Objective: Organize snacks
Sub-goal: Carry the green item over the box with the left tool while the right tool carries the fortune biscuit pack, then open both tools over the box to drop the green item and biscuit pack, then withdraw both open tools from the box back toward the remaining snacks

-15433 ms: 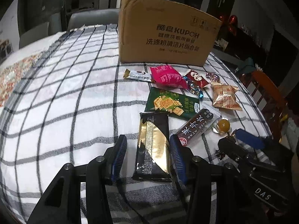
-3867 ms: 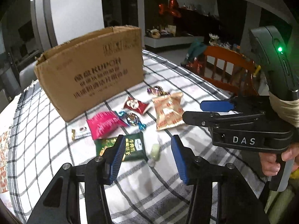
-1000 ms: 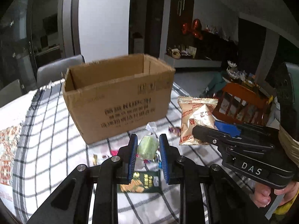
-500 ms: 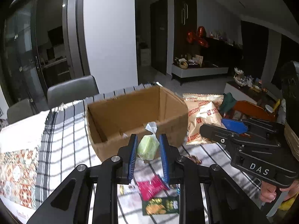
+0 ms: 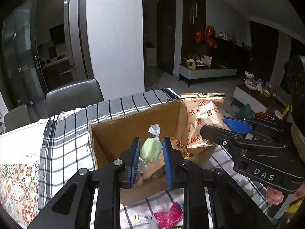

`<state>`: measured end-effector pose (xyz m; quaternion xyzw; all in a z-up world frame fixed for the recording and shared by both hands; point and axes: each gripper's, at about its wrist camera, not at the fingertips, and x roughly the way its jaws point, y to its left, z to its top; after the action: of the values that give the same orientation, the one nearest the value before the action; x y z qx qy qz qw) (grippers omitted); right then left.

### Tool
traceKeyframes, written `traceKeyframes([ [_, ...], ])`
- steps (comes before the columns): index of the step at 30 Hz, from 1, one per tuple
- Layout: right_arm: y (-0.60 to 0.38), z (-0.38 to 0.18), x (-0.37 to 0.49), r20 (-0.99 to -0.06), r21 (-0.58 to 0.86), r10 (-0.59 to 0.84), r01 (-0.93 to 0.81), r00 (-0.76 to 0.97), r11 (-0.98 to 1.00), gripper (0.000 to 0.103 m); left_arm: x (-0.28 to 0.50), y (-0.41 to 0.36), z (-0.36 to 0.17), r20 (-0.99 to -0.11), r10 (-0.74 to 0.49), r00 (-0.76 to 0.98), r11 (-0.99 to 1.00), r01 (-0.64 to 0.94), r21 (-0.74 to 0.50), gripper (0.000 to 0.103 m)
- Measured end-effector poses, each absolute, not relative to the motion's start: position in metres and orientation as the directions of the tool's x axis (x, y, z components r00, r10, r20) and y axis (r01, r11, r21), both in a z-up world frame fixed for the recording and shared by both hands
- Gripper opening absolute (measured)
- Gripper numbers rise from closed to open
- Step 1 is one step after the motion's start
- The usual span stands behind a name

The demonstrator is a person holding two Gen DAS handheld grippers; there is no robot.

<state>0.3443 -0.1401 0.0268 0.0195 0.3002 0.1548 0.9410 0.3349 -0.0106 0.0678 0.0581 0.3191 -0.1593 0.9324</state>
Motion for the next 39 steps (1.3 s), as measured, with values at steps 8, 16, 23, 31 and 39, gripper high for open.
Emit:
traceKeyframes([
  [8,-0.138,0.020,0.377,-0.586,0.131,0.297,-0.274,0.754,0.953,0.045,0.361,-0.007,0.062,-0.624,-0.226,0.748,0.948,0.317,0.036,0.042],
  [16,-0.143,0.017,0.363,-0.594,0.101,0.243,-0.228,0.767,0.968,0.056,0.340,-0.004,0.066,-0.587,-0.172,0.791,0.951,0.289,0.110,0.061],
  [23,-0.141,0.020,0.333,-0.586,0.105,0.266,-0.254,0.765,0.961,0.056,0.307,-0.001,0.070,-0.568,-0.168,0.805,0.948,0.290,0.130,0.065],
  [31,-0.133,0.021,0.295,-0.565,0.046,0.247,-0.269,0.787,0.962,0.056,0.274,0.004,0.063,-0.570,-0.172,0.804,0.940,0.306,0.149,0.065],
  [39,-0.134,0.006,0.275,-0.587,0.056,0.253,-0.273,0.769,0.960,0.056,0.248,0.001,0.049,-0.580,-0.184,0.794,0.916,0.352,0.190,0.065],
])
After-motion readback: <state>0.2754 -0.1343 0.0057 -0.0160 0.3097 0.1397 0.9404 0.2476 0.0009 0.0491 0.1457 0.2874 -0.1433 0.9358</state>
